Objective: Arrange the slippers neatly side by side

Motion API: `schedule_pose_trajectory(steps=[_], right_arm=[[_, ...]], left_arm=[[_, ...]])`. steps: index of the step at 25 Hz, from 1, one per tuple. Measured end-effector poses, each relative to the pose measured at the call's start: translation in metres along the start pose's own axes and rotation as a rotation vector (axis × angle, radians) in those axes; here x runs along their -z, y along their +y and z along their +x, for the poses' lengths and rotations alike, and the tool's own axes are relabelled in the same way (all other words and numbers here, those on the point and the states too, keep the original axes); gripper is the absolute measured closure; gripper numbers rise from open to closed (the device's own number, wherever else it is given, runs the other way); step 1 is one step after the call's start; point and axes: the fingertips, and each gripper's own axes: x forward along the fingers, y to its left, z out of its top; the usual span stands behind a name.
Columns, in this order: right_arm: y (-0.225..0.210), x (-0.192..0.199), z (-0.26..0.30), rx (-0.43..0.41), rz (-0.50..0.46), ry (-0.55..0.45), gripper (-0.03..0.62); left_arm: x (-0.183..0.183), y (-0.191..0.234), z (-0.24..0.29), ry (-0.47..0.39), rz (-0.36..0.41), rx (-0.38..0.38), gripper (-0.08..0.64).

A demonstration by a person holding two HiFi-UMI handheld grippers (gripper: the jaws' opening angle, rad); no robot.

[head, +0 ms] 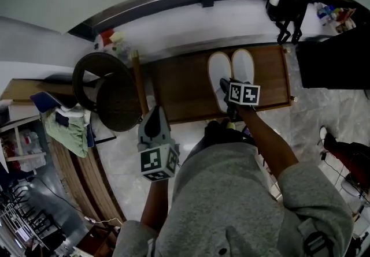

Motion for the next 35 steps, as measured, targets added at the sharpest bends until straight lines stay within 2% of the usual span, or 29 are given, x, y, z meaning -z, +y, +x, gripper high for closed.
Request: schedule_pose_trajectory(steps=[6,11,18,21,23,25,32,35], right_arm=[[0.012,-0.013,-0.033,-0.045,-0.081,-0.057,0.456],[0.018,-0.034,-0.081,-0.116,-0.068,-0.178,0.456],[0.010,-0.054,-0.171,-0.081,-0.251,-0.356,0.459],[0.000,-0.045,-0.206,-0.074,-0.272,-0.387,0.466],[-0.002,-0.035,-0.230,-0.078,-0.291,-0.401,0.520],[-0.002,-0.025,-0.256,-0.089,-0.322,-0.428,0.545],[0.007,0.014,-0.354,-0.057,-0.533,-0.545,0.552],[0.010,0.044,-0.384,-0.061,-0.563,-0.565,0.552]], left_arm=[[0.000,-0.013,0.002,-0.014,0.004,0.032,0.545],[-0.004,-0.032,0.003,-0.033,0.024,0.057,0.545],[-0.002,-0.059,-0.019,-0.066,0.019,0.080,0.545],[0.002,-0.076,-0.035,-0.076,0.016,0.092,0.545],[0.005,-0.089,-0.049,-0.088,0.011,0.097,0.545],[0.009,-0.103,-0.063,-0.099,0.018,0.108,0.545],[0.030,-0.160,-0.123,-0.145,0.030,0.149,0.545],[0.044,-0.182,-0.156,-0.165,0.042,0.161,0.545]])
